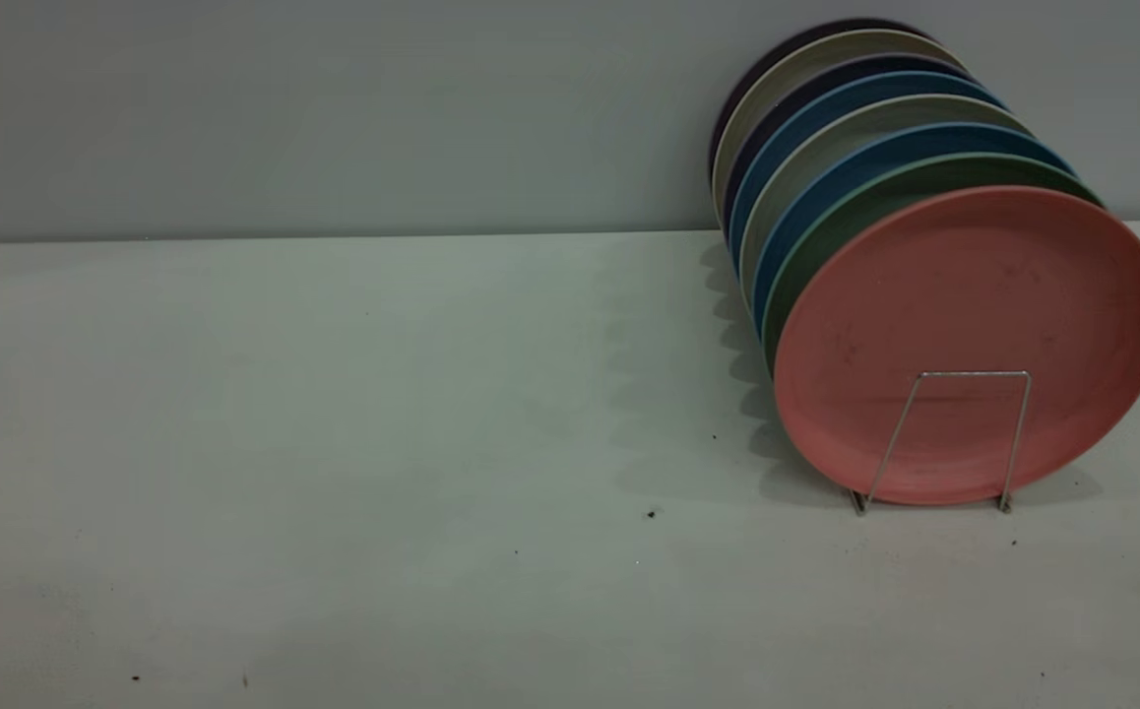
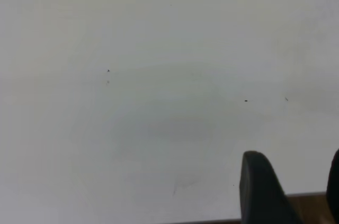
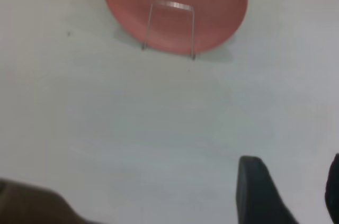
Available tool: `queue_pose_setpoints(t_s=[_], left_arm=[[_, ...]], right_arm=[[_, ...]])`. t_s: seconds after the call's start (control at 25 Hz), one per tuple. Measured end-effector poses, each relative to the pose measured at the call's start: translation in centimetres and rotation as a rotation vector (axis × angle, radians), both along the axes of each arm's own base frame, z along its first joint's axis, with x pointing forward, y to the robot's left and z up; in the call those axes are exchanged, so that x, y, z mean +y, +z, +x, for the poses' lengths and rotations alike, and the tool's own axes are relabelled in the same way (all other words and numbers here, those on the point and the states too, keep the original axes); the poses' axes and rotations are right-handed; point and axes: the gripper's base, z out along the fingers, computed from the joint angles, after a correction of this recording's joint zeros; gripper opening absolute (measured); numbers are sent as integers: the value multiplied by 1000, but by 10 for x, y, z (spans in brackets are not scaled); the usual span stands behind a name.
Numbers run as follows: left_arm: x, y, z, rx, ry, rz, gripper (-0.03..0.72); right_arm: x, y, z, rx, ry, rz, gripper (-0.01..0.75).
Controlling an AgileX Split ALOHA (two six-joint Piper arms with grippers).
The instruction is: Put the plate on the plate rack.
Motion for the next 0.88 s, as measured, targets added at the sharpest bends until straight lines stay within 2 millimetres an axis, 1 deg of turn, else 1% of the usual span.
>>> queue_pose_setpoints(t_s=[0.88], left_arm=[[0, 0, -1, -1, -8, 1, 339]], right_arm=[[0, 0, -3, -16, 2, 4, 332]])
